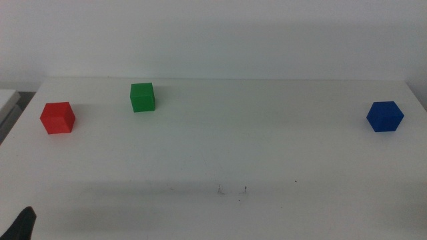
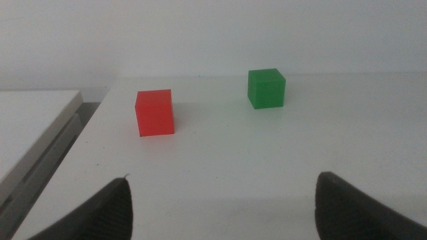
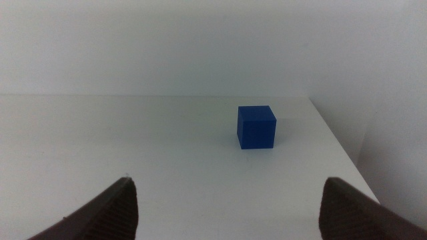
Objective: Stack red cubes first, then green, then blue cubes in a specific spot.
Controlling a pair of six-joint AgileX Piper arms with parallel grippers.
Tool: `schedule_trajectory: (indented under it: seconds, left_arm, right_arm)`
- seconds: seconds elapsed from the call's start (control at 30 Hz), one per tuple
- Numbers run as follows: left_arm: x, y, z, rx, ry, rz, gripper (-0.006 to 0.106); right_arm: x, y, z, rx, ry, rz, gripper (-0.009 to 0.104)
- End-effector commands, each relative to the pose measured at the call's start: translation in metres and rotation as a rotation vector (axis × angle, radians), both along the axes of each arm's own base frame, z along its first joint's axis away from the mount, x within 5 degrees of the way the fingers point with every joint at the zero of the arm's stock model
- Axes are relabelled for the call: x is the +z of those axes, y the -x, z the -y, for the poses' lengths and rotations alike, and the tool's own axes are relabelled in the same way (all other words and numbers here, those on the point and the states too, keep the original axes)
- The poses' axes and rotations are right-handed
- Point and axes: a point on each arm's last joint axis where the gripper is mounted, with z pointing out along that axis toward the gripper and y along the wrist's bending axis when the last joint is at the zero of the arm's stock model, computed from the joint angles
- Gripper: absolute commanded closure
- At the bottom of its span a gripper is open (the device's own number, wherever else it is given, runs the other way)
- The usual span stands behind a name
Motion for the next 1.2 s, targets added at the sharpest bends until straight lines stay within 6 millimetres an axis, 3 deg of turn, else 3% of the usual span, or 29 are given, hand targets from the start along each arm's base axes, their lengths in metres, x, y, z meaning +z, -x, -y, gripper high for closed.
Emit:
schedule_trajectory:
  seconds: [0.0,0.27,0.37,0.47,0.6,0.73,0.97,1.17]
  left_arm:
    - [0.001,0.0,-0.001,0.012,0.003,0.017,0.007]
    - [0.001,0.0,-0.002,0.05,0.023,0.014,0.007]
    - [0.025,-0.007,-0.003,0.067,0.038,-0.051,0.007]
    - [0.066,-0.027,-0.004,0.084,0.047,-0.2,0.007]
    - [0.115,-0.074,-0.006,0.089,0.057,-0.43,0.007]
    - [0.135,-0.123,-0.008,0.092,0.055,-0.632,0.007]
    - [0.138,-0.217,-0.017,0.119,0.067,-0.764,0.007]
    - [0.123,-0.286,-0.051,0.112,0.144,-0.924,0.007]
  right_arm:
    - [0.0,0.0,0.0,-0.005,0.013,0.008,0.002]
    - [0.0,0.0,0.0,-0.005,0.013,0.008,0.002]
    - [0.0,0.0,0.0,-0.005,0.013,0.008,0.002]
    - [0.0,0.0,0.0,-0.005,0.013,0.008,0.002]
    - [0.0,0.0,0.0,-0.005,0.013,0.008,0.002]
    - [0.0,0.0,0.0,-0.005,0.013,0.008,0.002]
    - [0.0,0.0,0.0,-0.005,0.013,0.008,0.002]
    - [0.0,0.0,0.0,-0.005,0.013,0.008,0.002]
